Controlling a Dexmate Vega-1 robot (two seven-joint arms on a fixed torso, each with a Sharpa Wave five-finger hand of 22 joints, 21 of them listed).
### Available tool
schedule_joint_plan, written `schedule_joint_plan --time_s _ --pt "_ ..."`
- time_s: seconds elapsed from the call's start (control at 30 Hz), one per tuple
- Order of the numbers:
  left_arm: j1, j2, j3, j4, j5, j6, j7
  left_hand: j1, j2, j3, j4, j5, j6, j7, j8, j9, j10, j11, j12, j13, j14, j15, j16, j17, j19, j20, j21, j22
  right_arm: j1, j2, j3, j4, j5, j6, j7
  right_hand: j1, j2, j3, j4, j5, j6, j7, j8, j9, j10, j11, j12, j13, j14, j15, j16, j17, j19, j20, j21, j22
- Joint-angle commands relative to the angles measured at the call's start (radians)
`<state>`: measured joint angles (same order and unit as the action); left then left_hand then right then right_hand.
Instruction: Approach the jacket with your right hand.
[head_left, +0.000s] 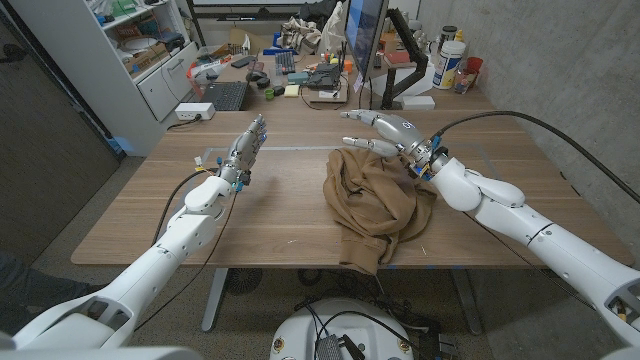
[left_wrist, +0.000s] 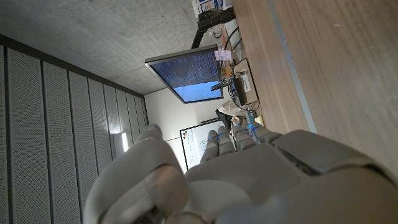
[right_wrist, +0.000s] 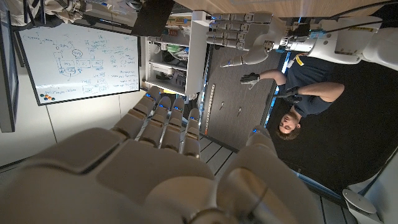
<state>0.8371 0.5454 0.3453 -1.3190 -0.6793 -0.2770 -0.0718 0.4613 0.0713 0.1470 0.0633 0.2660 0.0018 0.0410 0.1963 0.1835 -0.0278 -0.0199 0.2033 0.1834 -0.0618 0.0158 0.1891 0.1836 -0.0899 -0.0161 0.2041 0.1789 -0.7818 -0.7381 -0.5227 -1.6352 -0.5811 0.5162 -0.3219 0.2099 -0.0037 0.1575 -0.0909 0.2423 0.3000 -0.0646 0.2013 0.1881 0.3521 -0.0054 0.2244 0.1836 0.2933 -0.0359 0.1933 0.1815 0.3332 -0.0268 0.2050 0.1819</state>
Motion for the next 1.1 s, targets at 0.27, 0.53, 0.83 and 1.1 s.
schedule_joint_plan --time_s 0.27,0.53,0.83,1.1 --pt "0.003 0.002 -0.004 -0.003 -0.002 -0.007 0.001 0.007 0.006 -0.007 0.002 -0.003 0.011 0.001 0.002 0.002 0.0 -0.004 -0.002 0.006 -0.003 -0.003 0.0 0.004 -0.008 0.004 -0.001 0.004 0.019 -0.016 -0.044 -0.004 -0.072 -0.061 -0.015 -0.006 0.007 -0.003 0.0 0.008 0.0 -0.009 -0.005 0.004 0.007 -0.008 0.001 0.005 0.004 -0.006 -0.003 0.003 0.006 -0.004 -0.005 0.002" --pt "0.006 0.003 -0.004 -0.007 -0.003 -0.004 0.001 0.007 0.007 -0.008 0.002 -0.003 0.011 0.0 0.001 0.002 -0.001 -0.004 -0.002 0.006 -0.003 -0.004 0.0 0.004 -0.009 0.006 -0.001 0.004 0.021 -0.026 -0.06 -0.013 -0.095 -0.086 -0.014 -0.006 0.007 -0.004 0.0 0.01 -0.001 -0.011 -0.005 0.004 0.008 -0.007 0.0 0.005 0.002 -0.007 -0.004 0.003 0.003 -0.004 -0.006 0.002" --pt "0.008 0.004 -0.005 -0.015 -0.002 -0.004 0.005 0.007 0.007 -0.009 0.002 -0.003 0.011 0.001 0.001 0.002 -0.001 -0.003 -0.002 0.006 -0.004 -0.003 0.0 0.004 -0.009 0.005 -0.001 0.004 0.025 -0.037 -0.081 -0.016 -0.117 -0.108 -0.003 -0.006 0.007 -0.005 -0.001 0.012 0.0 -0.018 -0.005 0.004 0.009 -0.009 0.001 0.005 0.002 -0.008 -0.004 0.003 0.0 -0.004 -0.007 0.002" --pt "0.015 0.006 -0.005 -0.022 -0.001 -0.001 0.011 0.007 0.007 -0.01 0.002 -0.003 0.013 0.0 0.002 0.002 -0.001 -0.004 -0.002 0.006 -0.003 -0.003 0.0 0.004 -0.01 0.006 -0.001 0.004 0.033 -0.041 -0.1 -0.006 -0.131 -0.119 0.003 -0.005 0.007 -0.005 -0.001 0.014 0.003 -0.02 -0.003 0.004 0.01 -0.011 0.001 0.005 0.003 -0.009 -0.004 0.003 -0.001 -0.004 -0.007 0.002"
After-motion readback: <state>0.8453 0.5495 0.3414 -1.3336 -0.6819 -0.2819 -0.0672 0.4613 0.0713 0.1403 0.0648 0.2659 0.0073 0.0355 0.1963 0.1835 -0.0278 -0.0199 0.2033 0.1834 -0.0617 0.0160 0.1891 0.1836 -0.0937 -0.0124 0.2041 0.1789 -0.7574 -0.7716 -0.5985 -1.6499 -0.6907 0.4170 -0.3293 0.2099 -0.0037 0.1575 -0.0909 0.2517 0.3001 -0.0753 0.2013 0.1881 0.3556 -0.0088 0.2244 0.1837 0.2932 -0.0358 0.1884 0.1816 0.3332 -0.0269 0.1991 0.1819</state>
